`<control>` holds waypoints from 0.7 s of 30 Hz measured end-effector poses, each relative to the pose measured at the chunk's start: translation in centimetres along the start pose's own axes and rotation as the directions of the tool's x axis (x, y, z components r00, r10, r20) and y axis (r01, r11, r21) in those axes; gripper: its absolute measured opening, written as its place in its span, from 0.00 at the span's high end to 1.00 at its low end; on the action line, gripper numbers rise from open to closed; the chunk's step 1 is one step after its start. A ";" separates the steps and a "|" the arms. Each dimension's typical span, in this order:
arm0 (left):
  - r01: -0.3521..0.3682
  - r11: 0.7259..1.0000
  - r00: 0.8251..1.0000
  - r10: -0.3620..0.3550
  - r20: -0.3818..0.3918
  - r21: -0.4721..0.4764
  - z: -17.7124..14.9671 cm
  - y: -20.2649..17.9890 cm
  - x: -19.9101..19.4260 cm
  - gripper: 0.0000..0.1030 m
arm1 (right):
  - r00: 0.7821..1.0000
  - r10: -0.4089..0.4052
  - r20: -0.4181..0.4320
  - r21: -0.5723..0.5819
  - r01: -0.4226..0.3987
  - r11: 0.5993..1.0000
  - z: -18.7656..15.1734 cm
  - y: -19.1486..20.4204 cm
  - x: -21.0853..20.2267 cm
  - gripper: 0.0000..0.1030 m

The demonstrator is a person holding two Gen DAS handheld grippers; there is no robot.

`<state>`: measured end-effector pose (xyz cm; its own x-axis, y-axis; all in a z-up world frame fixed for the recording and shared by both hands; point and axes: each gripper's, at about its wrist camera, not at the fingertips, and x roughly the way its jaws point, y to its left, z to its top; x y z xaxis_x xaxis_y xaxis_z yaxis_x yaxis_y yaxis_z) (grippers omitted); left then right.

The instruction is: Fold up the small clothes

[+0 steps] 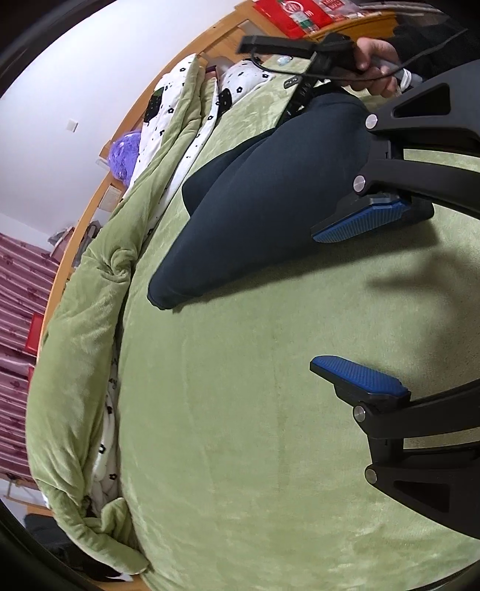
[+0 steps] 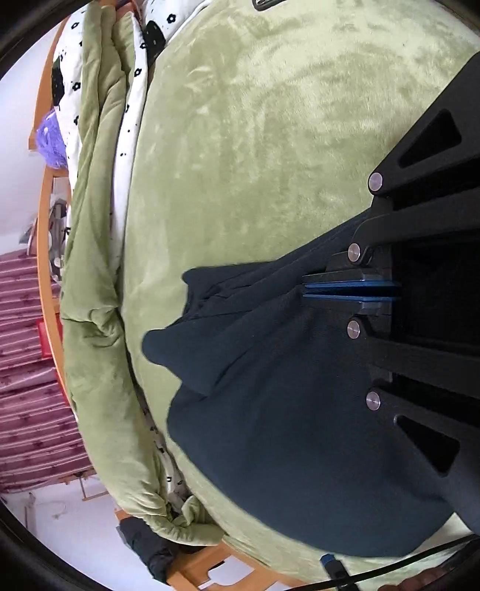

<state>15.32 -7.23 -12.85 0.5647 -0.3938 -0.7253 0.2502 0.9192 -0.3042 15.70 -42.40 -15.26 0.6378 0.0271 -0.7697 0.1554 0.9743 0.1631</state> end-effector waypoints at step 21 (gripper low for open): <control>-0.071 0.997 0.997 0.071 0.000 0.007 1.1 0.8 1.0 0.40 | 0.993 0.006 -0.115 -0.144 -0.023 0.989 6.5 3.5 6.2 0.66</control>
<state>16.96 -6.91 -13.19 0.5809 -0.3278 -0.7451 0.2152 0.9446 -0.2478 25.13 -40.24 -15.46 0.5476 0.0590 -0.8346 0.0301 0.9955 0.0901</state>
